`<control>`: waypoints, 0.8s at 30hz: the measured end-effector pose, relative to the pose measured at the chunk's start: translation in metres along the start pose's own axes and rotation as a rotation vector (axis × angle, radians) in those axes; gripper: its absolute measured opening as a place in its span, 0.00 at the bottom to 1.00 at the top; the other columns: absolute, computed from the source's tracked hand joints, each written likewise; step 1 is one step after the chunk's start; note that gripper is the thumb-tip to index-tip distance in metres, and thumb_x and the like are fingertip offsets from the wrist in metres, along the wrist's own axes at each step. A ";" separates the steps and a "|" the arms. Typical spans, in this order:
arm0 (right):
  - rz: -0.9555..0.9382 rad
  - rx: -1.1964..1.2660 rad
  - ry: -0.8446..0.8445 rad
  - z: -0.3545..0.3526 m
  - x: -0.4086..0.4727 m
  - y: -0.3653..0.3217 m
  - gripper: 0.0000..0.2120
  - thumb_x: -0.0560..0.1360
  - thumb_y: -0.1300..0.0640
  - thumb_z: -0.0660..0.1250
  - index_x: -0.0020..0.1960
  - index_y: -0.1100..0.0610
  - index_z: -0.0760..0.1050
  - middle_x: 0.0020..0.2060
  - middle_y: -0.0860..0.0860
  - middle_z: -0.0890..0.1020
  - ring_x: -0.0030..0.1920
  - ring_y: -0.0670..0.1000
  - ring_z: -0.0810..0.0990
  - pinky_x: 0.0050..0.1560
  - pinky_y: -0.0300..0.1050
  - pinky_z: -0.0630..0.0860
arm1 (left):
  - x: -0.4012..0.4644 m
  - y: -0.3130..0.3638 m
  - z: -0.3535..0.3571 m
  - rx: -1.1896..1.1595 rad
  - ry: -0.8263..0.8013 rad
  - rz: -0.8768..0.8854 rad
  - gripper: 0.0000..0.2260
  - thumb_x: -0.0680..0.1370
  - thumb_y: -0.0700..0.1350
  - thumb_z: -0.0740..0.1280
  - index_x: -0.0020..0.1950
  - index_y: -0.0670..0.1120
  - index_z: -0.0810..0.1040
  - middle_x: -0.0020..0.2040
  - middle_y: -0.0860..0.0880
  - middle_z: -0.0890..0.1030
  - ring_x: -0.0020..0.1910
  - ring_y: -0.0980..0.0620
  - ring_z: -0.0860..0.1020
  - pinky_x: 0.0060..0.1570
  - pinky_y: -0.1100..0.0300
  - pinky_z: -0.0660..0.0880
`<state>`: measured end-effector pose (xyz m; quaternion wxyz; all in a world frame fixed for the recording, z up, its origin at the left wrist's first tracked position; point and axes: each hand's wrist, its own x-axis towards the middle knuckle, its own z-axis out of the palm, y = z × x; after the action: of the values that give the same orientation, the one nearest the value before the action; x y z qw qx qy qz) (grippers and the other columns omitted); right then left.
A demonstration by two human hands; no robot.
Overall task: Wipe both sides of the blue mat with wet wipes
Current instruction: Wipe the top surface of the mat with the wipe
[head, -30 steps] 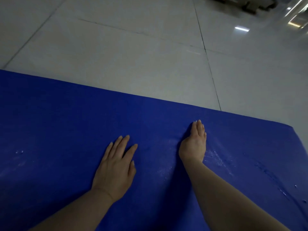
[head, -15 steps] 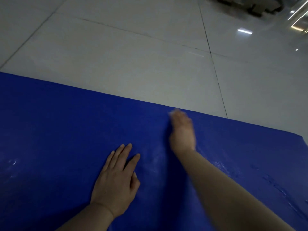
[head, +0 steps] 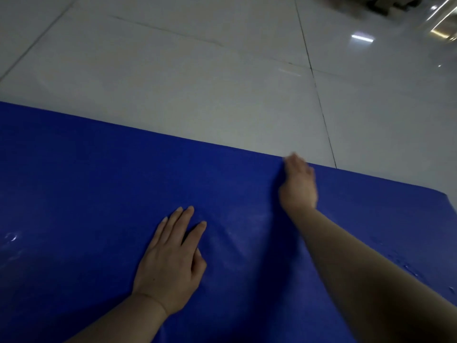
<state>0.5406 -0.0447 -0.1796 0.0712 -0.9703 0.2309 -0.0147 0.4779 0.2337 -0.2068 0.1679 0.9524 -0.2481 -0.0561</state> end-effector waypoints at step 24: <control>-0.145 0.099 -0.018 0.009 -0.031 0.032 0.37 0.69 0.78 0.54 0.75 0.58 0.59 0.75 0.52 0.59 0.75 0.54 0.57 0.75 0.43 0.50 | 0.002 0.000 0.000 -0.004 0.012 0.010 0.23 0.77 0.49 0.52 0.67 0.44 0.75 0.73 0.44 0.67 0.73 0.48 0.61 0.73 0.55 0.49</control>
<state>0.4988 -0.0581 -0.1932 0.1199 -0.9798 0.1583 -0.0227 0.4799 0.2326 -0.2065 0.1714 0.9512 -0.2517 -0.0501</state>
